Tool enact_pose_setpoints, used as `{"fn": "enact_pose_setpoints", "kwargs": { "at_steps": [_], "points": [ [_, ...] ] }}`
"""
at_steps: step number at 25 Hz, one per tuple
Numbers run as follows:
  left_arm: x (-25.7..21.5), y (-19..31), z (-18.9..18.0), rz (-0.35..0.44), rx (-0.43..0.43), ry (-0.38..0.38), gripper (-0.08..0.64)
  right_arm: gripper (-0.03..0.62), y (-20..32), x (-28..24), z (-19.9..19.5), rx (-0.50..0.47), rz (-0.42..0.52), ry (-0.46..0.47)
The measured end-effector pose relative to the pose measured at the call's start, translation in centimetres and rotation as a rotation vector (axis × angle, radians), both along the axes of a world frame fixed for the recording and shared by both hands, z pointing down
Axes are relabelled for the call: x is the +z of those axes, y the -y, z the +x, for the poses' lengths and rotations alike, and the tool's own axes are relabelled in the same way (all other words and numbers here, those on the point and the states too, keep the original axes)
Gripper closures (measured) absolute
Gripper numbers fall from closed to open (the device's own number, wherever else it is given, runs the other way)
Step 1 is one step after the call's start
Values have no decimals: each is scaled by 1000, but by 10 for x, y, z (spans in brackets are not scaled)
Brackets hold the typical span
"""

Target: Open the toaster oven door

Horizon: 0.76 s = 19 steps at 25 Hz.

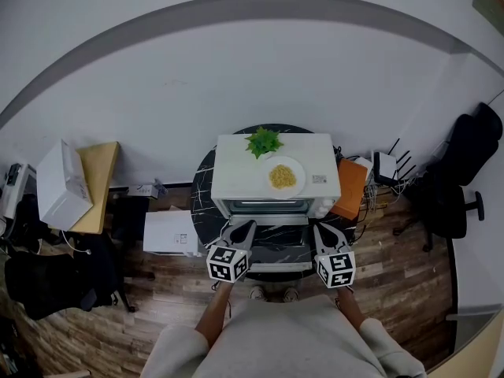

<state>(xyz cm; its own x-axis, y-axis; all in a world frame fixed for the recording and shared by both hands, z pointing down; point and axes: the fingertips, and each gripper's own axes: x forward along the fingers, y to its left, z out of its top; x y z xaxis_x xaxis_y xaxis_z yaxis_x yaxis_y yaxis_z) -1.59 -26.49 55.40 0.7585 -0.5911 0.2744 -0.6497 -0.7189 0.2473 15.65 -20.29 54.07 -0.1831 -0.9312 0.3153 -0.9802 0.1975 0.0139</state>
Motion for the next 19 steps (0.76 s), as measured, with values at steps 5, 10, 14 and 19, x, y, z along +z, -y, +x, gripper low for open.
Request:
{"fn": "enact_pose_setpoints", "kwargs": {
  "at_steps": [5, 10, 14, 19],
  "points": [
    [-1, -2, 0, 0, -3, -1, 551, 580, -2, 0, -2, -3, -2, 1],
    [2, -3, 2, -3, -7, 1, 551, 580, -3, 2, -2, -9, -5, 2],
    [2, -4, 1, -4, -10, 1, 550, 580, -4, 3, -3, -11, -7, 2],
    [5, -4, 2, -12, -10, 8, 550, 580, -3, 3, -5, -15, -5, 2]
  ]
}}
